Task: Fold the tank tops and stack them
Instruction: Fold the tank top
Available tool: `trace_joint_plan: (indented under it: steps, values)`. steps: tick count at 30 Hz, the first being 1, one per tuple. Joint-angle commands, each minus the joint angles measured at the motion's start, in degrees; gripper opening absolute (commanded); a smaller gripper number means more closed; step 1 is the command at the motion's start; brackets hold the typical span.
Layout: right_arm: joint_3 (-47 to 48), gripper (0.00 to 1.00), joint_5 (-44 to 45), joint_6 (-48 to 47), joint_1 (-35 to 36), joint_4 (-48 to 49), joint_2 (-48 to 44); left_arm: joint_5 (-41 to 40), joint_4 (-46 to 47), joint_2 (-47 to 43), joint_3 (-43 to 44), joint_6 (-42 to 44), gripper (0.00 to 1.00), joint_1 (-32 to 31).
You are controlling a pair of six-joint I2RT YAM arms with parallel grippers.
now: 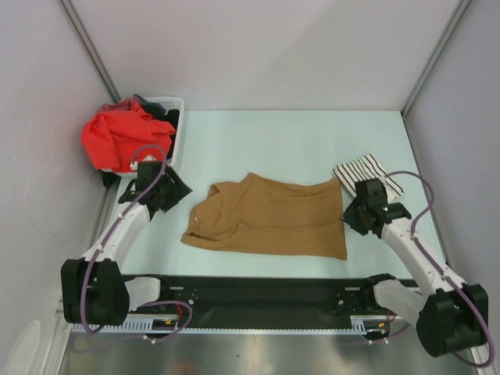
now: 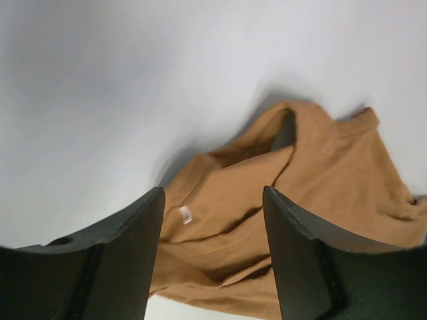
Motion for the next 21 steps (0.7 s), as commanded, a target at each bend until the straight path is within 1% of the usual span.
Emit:
trace_joint_plan:
  steps: [1, 2, 4, 6, 8, 9, 13, 17, 18, 19, 21]
  values:
    - [5.1, 0.45, -0.6, -7.1, 0.3, 11.4, 5.8, 5.8, 8.9, 3.3, 4.0, 4.6, 0.67, -1.3]
    - [6.1, 0.45, 0.1, -7.6, 0.2, 12.5, 10.0, 6.5, 9.8, 5.7, 5.0, 4.6, 0.68, -1.7]
    - [9.3, 0.47, 0.6, -8.0, -0.6, 14.6, 14.2, 8.0, 12.5, 8.5, 6.3, 5.0, 0.69, -2.9]
    - [11.1, 0.51, -2.1, -8.0, -1.9, 16.5, 21.0, 8.7, 13.5, 13.0, 8.4, 5.1, 0.71, -3.5]
    - [12.8, 0.5, -4.6, -7.5, -3.7, 19.6, 24.9, 10.1, 14.4, 17.5, 10.4, 4.9, 0.7, -3.6]
    - [13.2, 0.48, -4.6, -7.5, -4.0, 20.4, 28.4, 11.1, 14.6, 18.7, 11.0, 5.0, 0.7, -3.6]
    - [15.8, 0.47, -4.4, -7.3, -6.6, 23.2, 35.0, 11.9, 15.2, 22.7, 13.5, 6.1, 0.7, -4.4]
    - [17.8, 0.48, -6.3, -7.1, -11.7, 26.1, 40.3, 11.5, 14.1, 25.5, 16.4, 7.3, 0.7, -4.6]
    - [18.2, 0.5, -6.7, -7.1, -11.8, 26.8, 41.1, 11.4, 13.8, 26.0, 16.9, 7.5, 0.7, -4.6]
    - [18.6, 0.52, -7.3, -6.8, -14.2, 27.6, 43.0, 11.6, 13.7, 26.4, 17.2, 7.7, 0.7, -4.6]
    - [20.4, 0.57, -8.5, -6.8, -16.7, 28.3, 44.8, 12.5, 14.1, 27.9, 17.9, 7.7, 0.7, -4.5]
